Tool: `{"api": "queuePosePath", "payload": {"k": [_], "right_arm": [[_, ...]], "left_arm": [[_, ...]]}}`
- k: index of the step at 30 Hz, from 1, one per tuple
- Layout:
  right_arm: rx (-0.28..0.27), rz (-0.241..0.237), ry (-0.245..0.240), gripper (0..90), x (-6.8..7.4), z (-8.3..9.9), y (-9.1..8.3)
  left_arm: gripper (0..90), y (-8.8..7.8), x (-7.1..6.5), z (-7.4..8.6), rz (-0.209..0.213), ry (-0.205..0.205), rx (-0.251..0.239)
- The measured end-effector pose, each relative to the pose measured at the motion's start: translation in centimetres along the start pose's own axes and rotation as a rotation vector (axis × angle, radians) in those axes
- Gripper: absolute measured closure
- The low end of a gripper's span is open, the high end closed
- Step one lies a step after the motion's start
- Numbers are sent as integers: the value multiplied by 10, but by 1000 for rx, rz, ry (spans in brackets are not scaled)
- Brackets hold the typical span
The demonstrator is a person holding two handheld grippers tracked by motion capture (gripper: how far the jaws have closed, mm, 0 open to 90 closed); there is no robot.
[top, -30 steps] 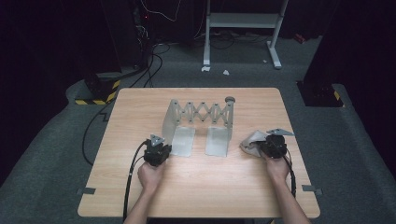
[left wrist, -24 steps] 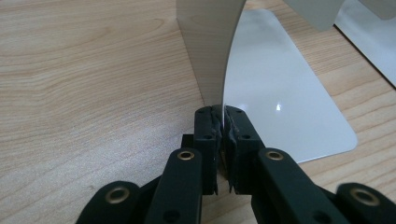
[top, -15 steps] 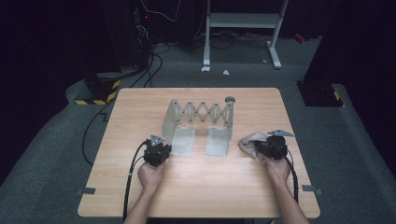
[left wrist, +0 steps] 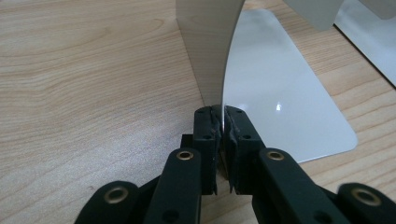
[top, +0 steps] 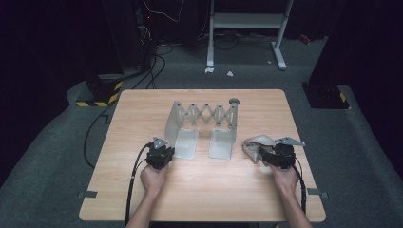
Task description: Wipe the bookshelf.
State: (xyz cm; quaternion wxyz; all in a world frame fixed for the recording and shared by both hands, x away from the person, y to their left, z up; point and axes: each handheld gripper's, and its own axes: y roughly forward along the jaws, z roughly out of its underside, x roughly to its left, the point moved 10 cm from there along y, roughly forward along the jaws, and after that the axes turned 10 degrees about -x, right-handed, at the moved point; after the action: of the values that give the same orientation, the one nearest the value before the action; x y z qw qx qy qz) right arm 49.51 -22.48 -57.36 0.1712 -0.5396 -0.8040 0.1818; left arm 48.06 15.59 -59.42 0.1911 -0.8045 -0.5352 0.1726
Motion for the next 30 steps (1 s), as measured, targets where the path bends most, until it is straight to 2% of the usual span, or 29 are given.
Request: {"api": "queuePosePath", "payload": {"k": [5, 10, 22, 30], "right_arm": [[-1, 13, -30, 403, 3, 6, -7], [0, 15, -29, 403, 5, 13, -12], [-78, 0, -48, 504, 24, 13, -28], [-70, -63, -66, 526, 45, 15, -26]], "left_arm": [[805, 0, 0, 0, -1, 0, 0], [782, 0, -1, 0, 1, 3, -2], [740, 0, -1, 0, -2, 8, 0], [705, 0, -1, 0, -9, 12, 0]]}}
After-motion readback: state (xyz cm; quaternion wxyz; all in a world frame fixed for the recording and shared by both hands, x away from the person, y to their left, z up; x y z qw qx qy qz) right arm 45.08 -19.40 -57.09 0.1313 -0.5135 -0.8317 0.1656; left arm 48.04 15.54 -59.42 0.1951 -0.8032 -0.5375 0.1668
